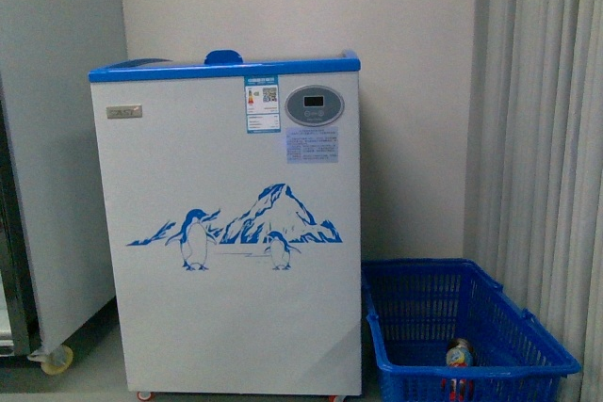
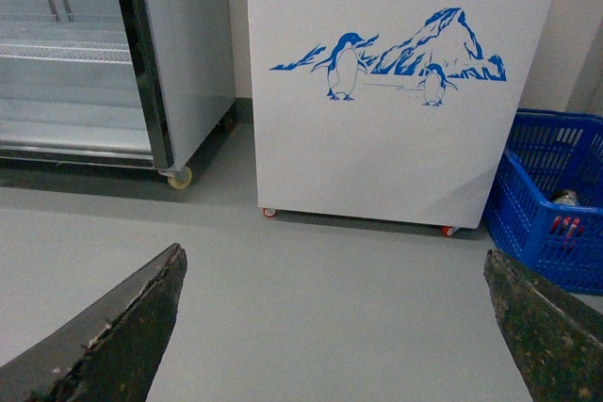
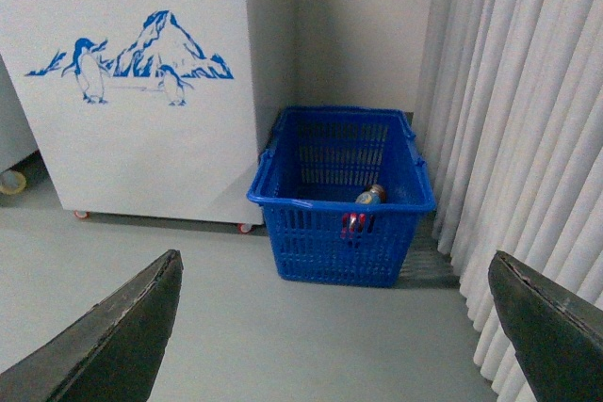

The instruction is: Put drink in fridge

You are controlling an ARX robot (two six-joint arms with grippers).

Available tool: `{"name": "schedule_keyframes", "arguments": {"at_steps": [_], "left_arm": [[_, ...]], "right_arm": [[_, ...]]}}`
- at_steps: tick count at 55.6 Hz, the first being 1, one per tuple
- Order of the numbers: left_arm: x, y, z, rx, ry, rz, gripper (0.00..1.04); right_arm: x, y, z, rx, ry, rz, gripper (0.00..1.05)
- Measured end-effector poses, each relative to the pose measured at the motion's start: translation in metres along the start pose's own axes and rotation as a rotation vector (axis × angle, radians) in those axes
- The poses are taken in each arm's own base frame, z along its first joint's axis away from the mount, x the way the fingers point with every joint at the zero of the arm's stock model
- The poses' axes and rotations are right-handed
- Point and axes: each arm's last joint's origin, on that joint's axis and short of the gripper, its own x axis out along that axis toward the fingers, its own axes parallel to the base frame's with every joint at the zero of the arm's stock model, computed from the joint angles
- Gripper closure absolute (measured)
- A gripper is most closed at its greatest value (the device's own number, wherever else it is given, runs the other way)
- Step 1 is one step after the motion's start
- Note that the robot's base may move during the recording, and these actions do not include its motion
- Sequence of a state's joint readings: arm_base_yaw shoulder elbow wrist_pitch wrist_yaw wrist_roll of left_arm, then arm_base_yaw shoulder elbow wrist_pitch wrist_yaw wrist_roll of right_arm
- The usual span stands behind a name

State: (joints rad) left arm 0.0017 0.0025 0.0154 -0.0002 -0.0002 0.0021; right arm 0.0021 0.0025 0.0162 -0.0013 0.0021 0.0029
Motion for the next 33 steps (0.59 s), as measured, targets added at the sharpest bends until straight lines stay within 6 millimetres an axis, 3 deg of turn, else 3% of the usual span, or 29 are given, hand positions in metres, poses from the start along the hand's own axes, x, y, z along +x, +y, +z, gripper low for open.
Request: {"name": "schedule_keyframes", "arguments": {"at_steps": [33], "left_arm": [[0.0,0.0,0.0,0.0,0.0,0.0,0.08]], "right_arm": [[0.0,0.0,0.0,0.0,0.0,0.0,0.07]]}}
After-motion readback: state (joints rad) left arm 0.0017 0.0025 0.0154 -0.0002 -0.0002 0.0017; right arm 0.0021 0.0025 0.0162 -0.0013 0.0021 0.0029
